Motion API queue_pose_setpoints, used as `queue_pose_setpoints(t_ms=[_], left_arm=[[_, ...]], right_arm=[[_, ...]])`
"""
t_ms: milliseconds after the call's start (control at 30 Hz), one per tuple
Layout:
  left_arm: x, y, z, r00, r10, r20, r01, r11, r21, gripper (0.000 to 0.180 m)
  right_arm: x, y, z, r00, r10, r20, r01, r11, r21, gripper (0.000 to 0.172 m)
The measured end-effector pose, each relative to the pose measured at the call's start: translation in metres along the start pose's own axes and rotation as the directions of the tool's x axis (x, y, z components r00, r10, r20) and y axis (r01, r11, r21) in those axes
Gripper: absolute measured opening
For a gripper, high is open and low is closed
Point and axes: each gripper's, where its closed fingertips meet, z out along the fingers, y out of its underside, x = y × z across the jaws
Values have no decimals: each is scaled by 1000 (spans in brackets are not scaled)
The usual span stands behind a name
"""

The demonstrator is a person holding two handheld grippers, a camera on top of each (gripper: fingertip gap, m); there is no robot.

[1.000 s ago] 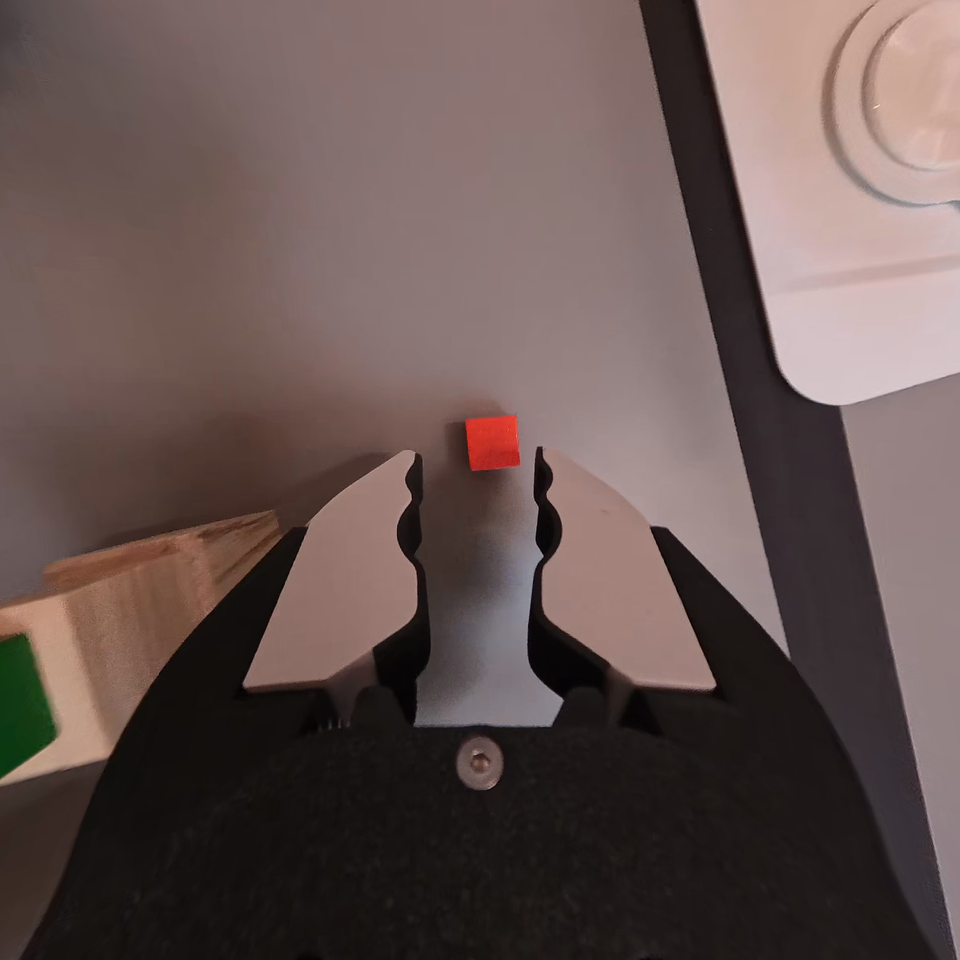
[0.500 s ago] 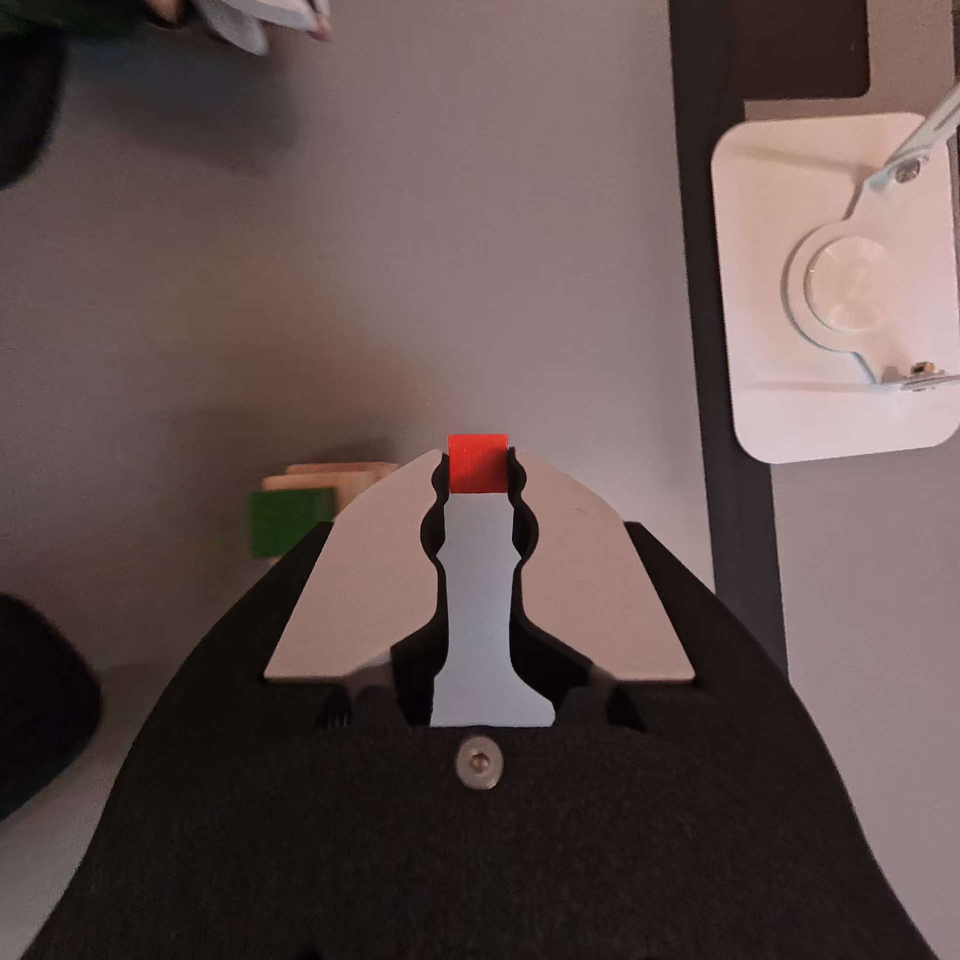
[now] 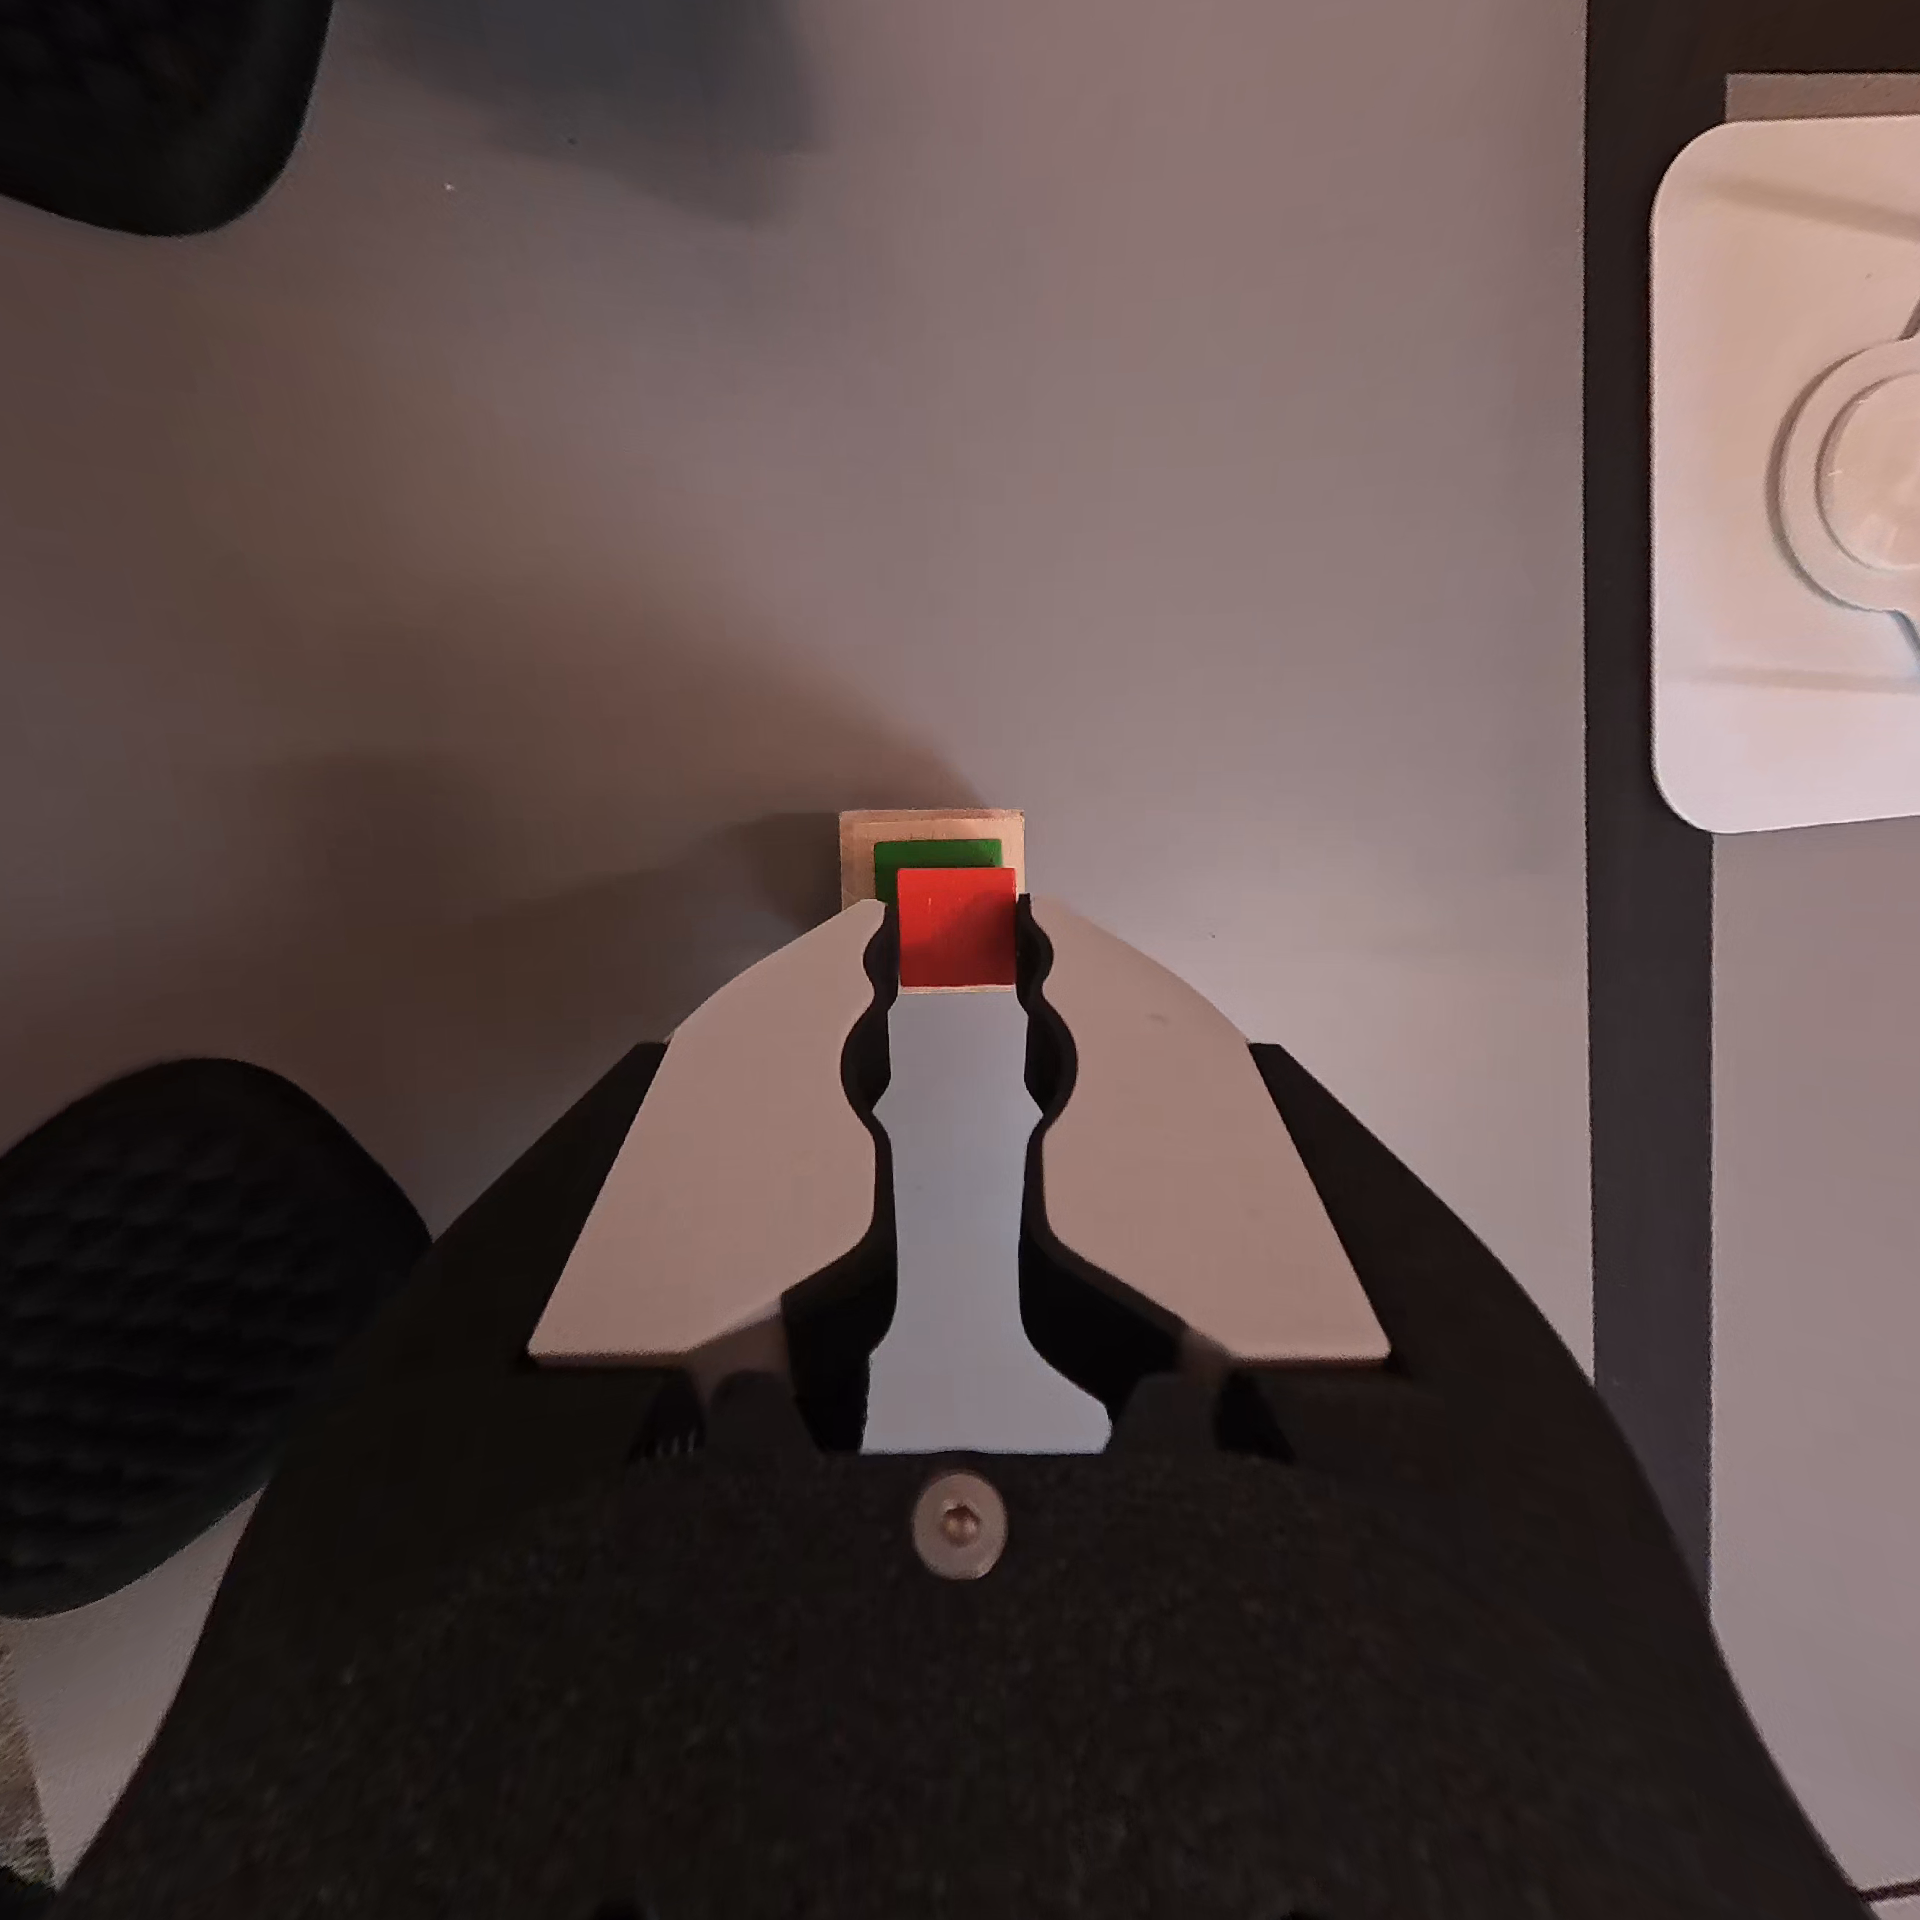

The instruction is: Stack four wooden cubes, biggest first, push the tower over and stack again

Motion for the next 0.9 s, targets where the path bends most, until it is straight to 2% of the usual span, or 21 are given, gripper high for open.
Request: queue_pose_setpoints(t_ms=[767,900], left_arm=[[0,0,0,1000,1,-2,-1,1000,-2,0],[1,0,1,1000,2,-3,-2,1000,-3,0]], right_arm=[[-2,-1,3,1000,-8,22,8,1000,-21,22],[-3,-4,4,999,-21,30,20,1000,11,32]])
